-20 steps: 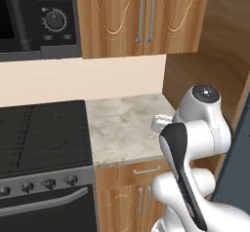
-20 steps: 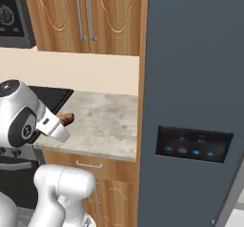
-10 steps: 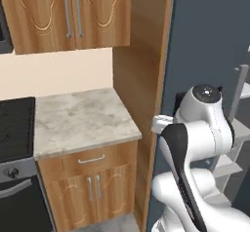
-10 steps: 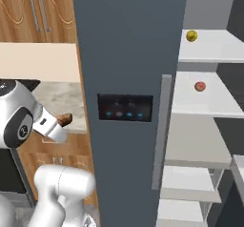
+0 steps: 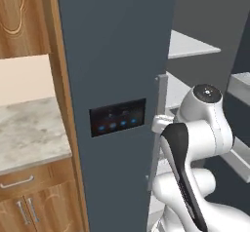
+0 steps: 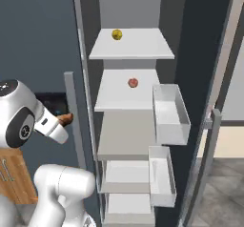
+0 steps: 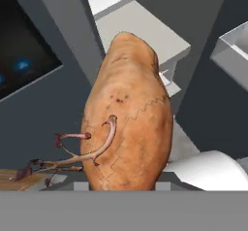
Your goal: Place the potato in the correct fridge rack based on whether it is a fruit or vegetable. Finally, close the fridge door.
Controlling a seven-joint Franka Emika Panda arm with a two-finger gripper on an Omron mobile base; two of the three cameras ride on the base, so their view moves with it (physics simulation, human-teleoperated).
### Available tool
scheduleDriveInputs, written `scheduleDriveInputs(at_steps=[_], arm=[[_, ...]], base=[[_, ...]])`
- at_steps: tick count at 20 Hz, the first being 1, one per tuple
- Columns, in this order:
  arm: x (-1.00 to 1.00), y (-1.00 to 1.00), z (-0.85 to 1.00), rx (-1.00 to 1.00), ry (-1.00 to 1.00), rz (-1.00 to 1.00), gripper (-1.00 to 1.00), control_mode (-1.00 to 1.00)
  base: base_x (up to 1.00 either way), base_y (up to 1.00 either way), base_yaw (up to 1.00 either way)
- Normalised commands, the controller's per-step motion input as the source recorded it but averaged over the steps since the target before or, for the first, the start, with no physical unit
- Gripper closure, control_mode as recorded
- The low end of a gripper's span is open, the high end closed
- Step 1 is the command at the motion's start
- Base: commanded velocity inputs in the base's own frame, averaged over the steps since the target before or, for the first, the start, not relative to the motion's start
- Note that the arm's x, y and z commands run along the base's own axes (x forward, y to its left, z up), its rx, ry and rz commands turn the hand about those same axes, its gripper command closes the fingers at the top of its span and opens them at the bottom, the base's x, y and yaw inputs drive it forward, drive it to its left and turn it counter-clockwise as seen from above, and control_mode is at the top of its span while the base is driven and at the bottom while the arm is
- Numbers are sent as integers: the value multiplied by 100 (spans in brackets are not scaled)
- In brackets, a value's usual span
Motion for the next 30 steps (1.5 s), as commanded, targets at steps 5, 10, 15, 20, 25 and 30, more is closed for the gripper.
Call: scheduleDriveInputs(at_steps=[5, 10, 15, 20, 25, 30], arm=[[0, 0, 0, 0, 0, 0, 100, 100], [0, 0, 0, 0, 0, 0, 100, 100], [0, 0, 0, 0, 0, 0, 100, 100], [0, 0, 0, 0, 0, 0, 100, 100], [9, 0, 0, 0, 0, 0, 100, -100], [37, 0, 37, 0, -19, 0, 100, -100]], base=[[8, -77, -4], [17, -41, 10], [26, -2, 16], [24, -6, 11], [33, 0, 1], [0, 0, 0]])
